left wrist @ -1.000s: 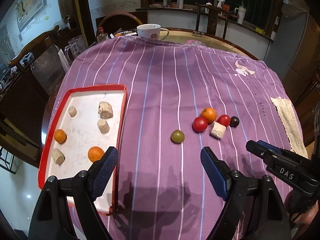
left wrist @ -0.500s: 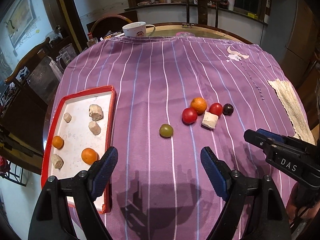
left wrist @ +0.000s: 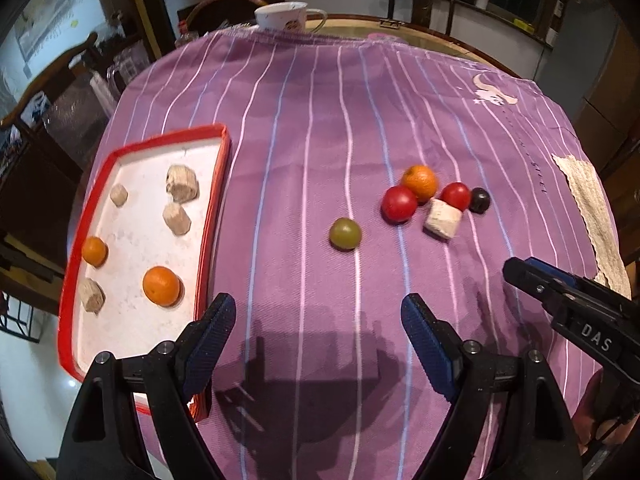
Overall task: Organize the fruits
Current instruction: 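Withdraw both open tools from the tray toward the remaining fruit, then grasp the green grape with the left tool while the right tool grasps the white block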
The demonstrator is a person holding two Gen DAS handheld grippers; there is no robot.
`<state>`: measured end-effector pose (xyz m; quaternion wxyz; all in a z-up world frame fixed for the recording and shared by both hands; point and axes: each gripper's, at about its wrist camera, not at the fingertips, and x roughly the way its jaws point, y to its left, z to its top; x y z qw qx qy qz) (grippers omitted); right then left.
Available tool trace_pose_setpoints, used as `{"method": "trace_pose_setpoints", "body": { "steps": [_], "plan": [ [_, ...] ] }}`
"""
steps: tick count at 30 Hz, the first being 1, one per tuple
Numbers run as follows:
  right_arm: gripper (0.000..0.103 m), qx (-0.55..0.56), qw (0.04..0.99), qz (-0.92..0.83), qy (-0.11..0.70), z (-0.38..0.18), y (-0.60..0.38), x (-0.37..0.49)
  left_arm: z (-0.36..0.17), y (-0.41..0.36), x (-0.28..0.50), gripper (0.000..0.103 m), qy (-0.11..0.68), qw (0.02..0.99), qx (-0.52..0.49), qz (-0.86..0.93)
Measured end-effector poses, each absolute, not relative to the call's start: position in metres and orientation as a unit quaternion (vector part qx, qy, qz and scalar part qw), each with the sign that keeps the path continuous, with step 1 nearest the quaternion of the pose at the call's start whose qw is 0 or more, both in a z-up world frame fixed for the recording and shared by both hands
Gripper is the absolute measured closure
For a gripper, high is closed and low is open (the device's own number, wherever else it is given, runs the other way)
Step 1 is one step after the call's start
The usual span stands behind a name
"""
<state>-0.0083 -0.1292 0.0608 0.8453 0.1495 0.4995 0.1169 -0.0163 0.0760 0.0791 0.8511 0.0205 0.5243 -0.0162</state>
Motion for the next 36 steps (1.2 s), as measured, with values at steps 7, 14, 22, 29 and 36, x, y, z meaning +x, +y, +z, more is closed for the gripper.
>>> {"method": "trace_pose_setpoints", "body": {
  "steps": [7, 14, 22, 29, 36],
  "plan": [
    [0.063, 0.113, 0.847, 0.143, 0.499, 0.058, -0.112, 0.004, 0.072, 0.094, -0.003, 0.025, 0.518, 0.855, 0.001, -0.029],
    [0.063, 0.09, 0.848, 0.152, 0.5, 0.048, -0.096, 0.03, 0.059, 0.085, 0.024, 0.036, 0.517, 0.854, 0.016, -0.061],
    [0.063, 0.114, 0.845, 0.137, 0.504, 0.036, -0.096, 0.054, 0.029, 0.075, 0.052, 0.045, 0.542, 0.835, 0.014, -0.094],
    [0.062, 0.118, 0.844, 0.141, 0.504, 0.032, -0.089, 0.06, 0.016, 0.067, 0.063, 0.056, 0.547, 0.829, 0.013, -0.114],
    [0.064, 0.127, 0.842, 0.142, 0.505, 0.029, -0.089, 0.06, 0.017, 0.067, 0.062, 0.078, 0.543, 0.833, 0.013, -0.109]
  ]
}}
